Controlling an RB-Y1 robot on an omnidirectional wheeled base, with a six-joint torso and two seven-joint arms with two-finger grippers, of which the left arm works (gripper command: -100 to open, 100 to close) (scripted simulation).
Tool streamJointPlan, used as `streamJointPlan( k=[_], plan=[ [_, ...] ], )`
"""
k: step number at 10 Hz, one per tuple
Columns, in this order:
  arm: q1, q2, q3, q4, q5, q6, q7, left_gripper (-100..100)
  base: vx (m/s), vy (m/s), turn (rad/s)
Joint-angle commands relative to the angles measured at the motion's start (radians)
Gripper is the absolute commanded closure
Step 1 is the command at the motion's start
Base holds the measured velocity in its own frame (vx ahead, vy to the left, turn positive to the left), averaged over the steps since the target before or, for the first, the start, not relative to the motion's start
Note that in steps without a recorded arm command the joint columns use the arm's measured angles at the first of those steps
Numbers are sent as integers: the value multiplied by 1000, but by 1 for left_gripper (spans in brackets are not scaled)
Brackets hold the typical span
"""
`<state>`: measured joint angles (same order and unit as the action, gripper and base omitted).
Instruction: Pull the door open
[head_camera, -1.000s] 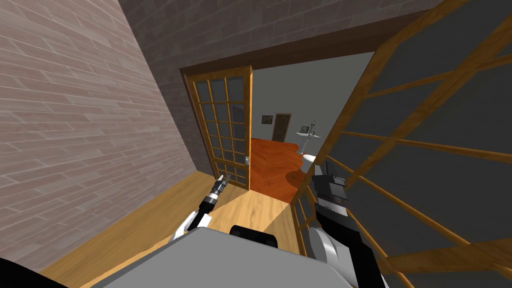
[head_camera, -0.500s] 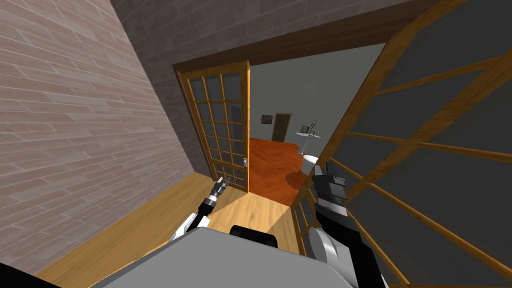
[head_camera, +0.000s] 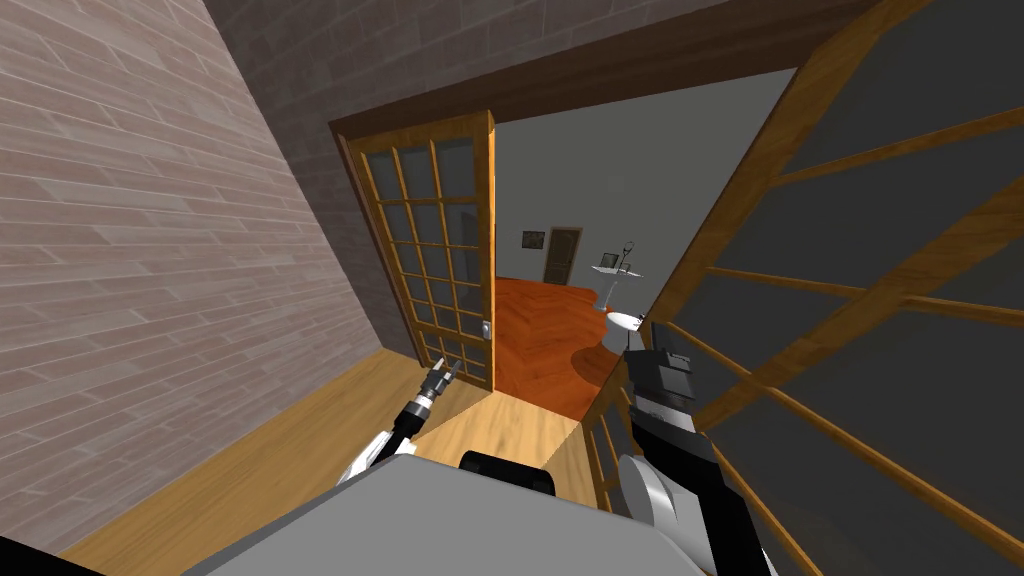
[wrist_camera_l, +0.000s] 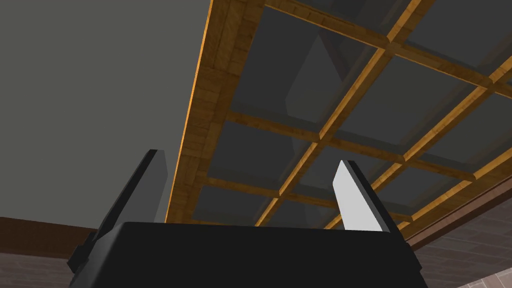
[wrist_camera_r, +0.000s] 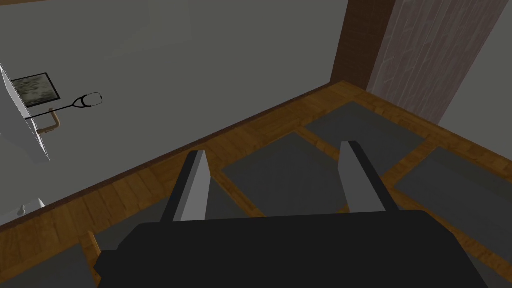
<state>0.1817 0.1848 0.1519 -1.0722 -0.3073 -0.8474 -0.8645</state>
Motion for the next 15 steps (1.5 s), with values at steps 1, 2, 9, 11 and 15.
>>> streamJointPlan(
  k=[1,2,9,11,15],
  plan=[
    [-12,3,4,38,-10,-16,-31,-100,114,-31,-1],
    [-17,5,7,57,-16,-23,-46,-100,104,-25,-6],
    [-61,22,27,225,-64,-91,-175,-100,135,-25,-6],
    [-69,24,30,253,-72,-103,-197,-100,118,-30,-2],
    [-72,34,47,295,-70,-126,-219,-100,102,-8,-29]
  ],
)
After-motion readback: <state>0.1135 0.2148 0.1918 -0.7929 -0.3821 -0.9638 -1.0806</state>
